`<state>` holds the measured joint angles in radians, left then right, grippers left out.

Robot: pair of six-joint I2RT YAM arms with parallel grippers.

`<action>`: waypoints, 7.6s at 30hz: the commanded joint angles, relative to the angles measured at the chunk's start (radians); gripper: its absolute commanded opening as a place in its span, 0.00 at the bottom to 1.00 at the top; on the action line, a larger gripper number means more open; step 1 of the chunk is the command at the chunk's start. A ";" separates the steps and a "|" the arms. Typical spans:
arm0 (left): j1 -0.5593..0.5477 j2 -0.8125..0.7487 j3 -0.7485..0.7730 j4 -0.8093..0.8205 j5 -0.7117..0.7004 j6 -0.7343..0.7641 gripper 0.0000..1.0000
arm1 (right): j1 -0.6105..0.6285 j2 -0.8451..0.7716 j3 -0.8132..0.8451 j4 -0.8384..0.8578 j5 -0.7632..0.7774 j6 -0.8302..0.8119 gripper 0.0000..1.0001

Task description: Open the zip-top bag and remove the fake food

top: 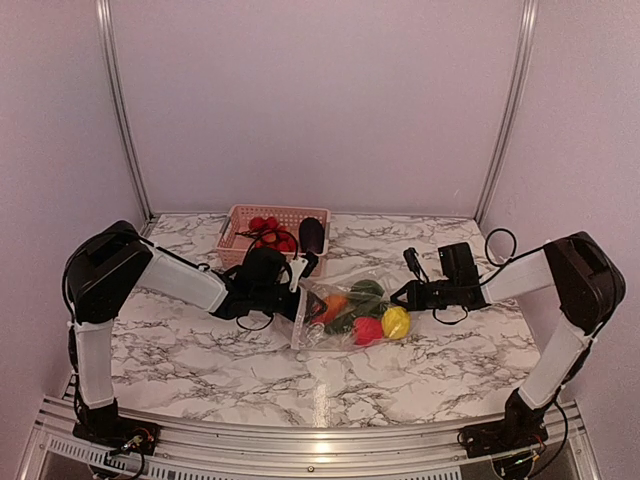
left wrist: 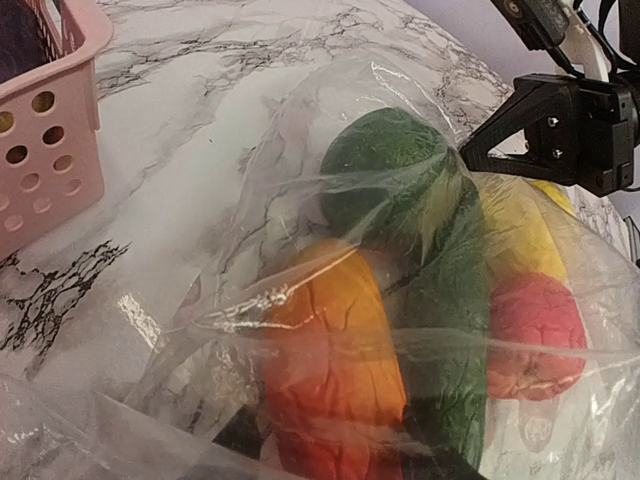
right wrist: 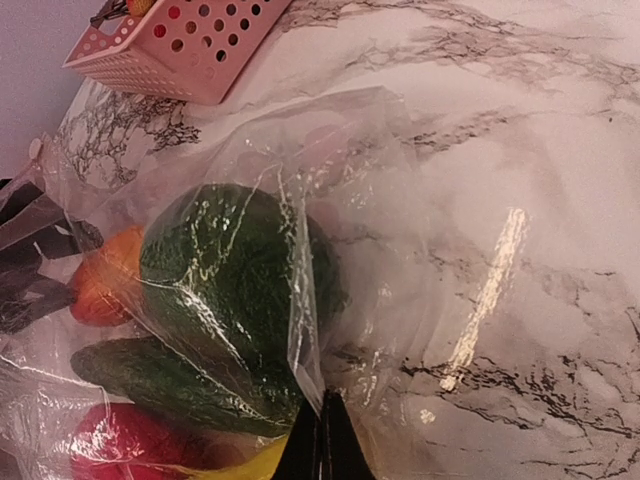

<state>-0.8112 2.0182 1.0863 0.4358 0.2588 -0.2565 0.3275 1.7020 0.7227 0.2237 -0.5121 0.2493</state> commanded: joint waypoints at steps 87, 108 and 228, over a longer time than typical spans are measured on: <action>0.493 0.045 0.691 -0.846 -0.343 0.226 0.27 | -0.019 0.038 -0.007 0.054 -0.023 0.005 0.00; 0.498 0.120 0.784 -0.884 -0.312 0.263 0.71 | -0.019 0.028 -0.006 0.046 -0.036 0.005 0.00; -0.134 -0.570 -0.277 -0.543 -0.197 0.112 0.14 | -0.026 -0.027 -0.009 0.022 0.004 -0.007 0.00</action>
<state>-0.9443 1.5307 0.8249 -0.0147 0.0422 -0.0750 0.3145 1.7142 0.7136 0.2680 -0.5468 0.2554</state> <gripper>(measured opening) 0.259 0.002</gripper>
